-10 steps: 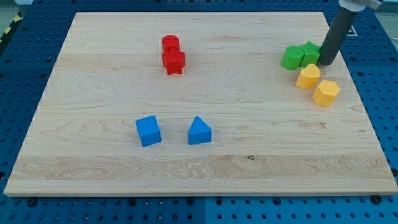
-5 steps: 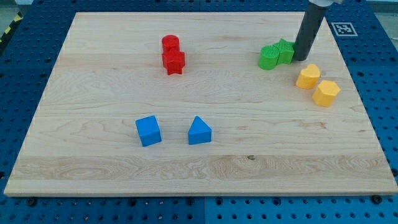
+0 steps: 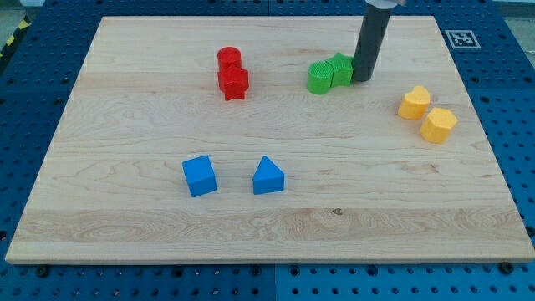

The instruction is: Slide the green star and green circle towards center

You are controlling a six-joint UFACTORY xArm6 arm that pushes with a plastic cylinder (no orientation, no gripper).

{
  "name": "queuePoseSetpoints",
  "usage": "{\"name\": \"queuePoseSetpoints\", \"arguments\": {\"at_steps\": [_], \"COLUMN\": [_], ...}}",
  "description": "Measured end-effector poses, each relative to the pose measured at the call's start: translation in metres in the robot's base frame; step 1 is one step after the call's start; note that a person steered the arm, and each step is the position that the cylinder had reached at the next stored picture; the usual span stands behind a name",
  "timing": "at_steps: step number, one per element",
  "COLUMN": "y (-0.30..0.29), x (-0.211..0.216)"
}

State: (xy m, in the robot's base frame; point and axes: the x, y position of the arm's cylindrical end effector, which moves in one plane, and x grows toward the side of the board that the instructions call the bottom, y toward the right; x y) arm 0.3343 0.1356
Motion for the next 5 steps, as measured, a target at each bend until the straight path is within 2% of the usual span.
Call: {"name": "queuePoseSetpoints", "arguments": {"at_steps": [2,4,5], "y": [-0.031,-0.059,-0.083], "x": [-0.012,-0.053,-0.059]}}
